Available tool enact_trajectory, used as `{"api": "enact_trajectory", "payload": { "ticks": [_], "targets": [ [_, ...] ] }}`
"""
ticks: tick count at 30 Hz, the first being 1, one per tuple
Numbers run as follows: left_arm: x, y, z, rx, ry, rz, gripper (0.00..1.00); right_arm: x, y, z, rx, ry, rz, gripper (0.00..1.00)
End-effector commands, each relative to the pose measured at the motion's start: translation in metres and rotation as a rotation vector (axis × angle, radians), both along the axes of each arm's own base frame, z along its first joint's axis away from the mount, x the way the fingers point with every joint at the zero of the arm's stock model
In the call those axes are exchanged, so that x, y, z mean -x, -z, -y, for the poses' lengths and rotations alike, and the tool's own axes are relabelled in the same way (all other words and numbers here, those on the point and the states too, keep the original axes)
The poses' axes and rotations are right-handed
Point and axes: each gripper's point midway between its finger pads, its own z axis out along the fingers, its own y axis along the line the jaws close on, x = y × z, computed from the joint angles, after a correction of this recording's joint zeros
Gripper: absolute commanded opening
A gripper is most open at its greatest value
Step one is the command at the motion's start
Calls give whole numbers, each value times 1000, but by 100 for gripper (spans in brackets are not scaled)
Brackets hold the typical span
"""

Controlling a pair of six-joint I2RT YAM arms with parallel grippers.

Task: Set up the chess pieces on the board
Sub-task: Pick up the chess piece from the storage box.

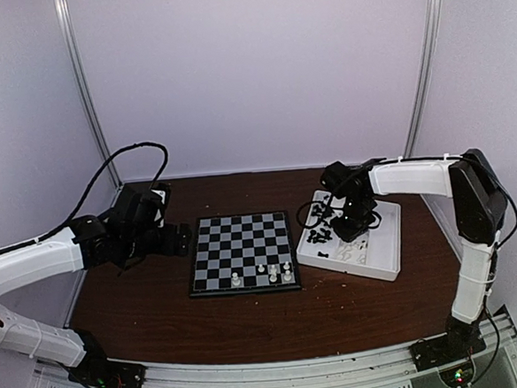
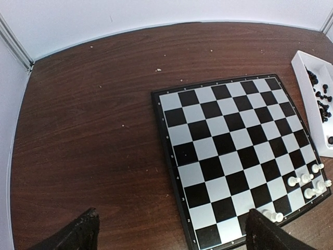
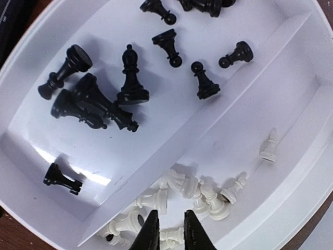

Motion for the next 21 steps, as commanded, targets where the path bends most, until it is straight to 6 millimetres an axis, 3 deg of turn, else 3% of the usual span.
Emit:
{"api": "enact_trajectory", "payload": {
  "ticks": [1, 14, 18, 21],
  "targets": [
    [-7, -13, 2, 24, -5, 39, 98, 2, 19, 14, 49, 19, -63, 15],
    [-6, -7, 2, 31, -11, 27, 98, -4, 18, 13, 13, 18, -47, 19],
    [-6, -7, 1, 28, -10, 29, 98, -9, 16, 5, -14, -19, -31, 32],
    [-6, -7, 2, 30, -9, 29, 98, -15, 14, 2, -20, -50, -5, 34]
  ]
}}
